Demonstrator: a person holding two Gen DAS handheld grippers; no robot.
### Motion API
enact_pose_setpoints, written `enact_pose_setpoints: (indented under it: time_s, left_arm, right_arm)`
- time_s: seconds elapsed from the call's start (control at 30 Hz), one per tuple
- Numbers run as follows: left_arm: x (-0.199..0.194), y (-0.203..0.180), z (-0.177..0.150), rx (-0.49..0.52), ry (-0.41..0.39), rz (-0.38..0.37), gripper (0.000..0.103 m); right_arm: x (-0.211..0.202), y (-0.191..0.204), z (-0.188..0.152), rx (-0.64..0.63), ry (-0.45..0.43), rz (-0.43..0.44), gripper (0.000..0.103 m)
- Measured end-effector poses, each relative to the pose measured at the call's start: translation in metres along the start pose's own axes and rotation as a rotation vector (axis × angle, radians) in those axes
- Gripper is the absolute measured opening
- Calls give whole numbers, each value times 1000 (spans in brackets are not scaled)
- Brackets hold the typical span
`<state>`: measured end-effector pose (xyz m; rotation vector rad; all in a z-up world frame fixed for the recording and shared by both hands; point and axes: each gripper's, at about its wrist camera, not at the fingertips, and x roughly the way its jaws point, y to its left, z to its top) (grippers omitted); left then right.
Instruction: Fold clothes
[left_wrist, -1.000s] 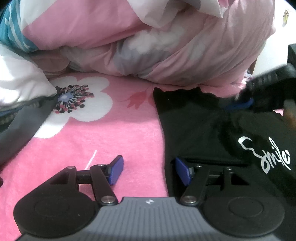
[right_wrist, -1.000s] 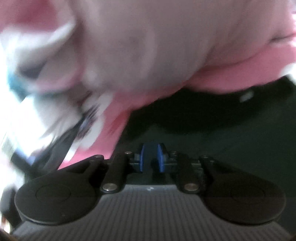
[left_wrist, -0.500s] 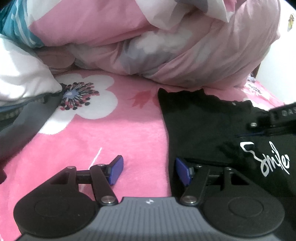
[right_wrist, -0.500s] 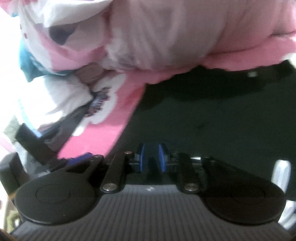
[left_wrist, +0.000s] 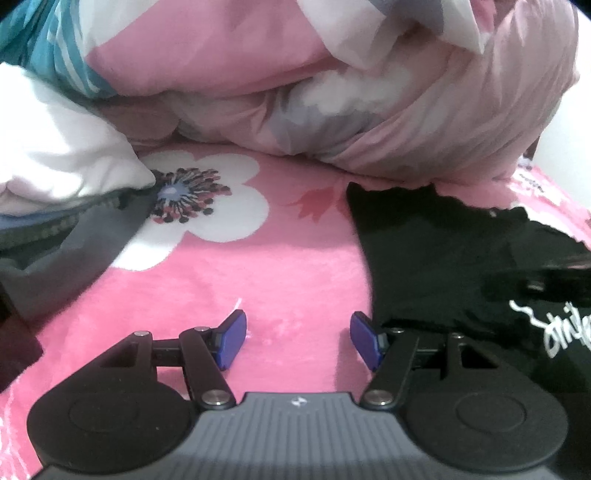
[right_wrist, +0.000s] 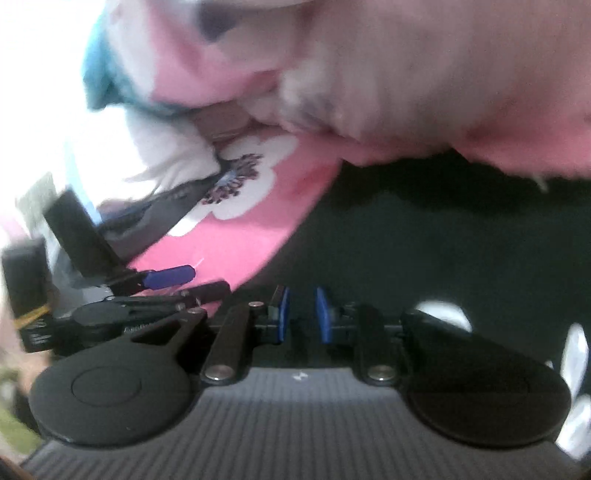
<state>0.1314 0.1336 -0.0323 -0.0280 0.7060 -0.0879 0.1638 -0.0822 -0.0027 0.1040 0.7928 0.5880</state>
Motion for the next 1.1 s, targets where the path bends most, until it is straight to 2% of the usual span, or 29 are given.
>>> enact_pose_setpoints:
  time_s: [0.1, 0.23, 0.33, 0.4, 0.53, 0.6, 0.73, 0.83, 1.03, 1.1]
  left_arm:
    - [0, -1, 0, 16, -7, 13, 64]
    - [-12, 1, 4, -4, -67, 7, 65]
    - [-21, -4, 6, 5, -136, -16, 71]
    - [-18, -12, 7, 25, -145, -26, 72]
    - [5, -27, 4, 71, -77, -26, 72]
    - [10, -28, 2, 76, -51, -24, 72]
    - [15, -23, 1, 54, -31, -39, 73]
    - [16, -22, 0, 46, -31, -43, 74]
    - [14, -21, -2, 37, -47, -48, 74]
    - [13, -18, -2, 17, -54, -63, 74]
  right_arm:
    - [20, 22, -9, -161, 36, -45, 17]
    - [-2, 42, -39, -348, 2, -84, 16]
    - [-24, 37, -33, -374, -49, -74, 16]
    - [-26, 15, -13, -336, -100, -112, 17]
    - [9, -38, 26, -230, -117, -189, 17]
    - [26, -54, 33, -202, -104, -209, 17]
    - [36, -102, 26, -21, -84, -281, 16]
    - [0, -131, 17, 134, -139, -337, 17]
    - [-123, -143, -28, 300, -292, -357, 19]
    - [-165, -147, -45, 359, -343, -364, 23]
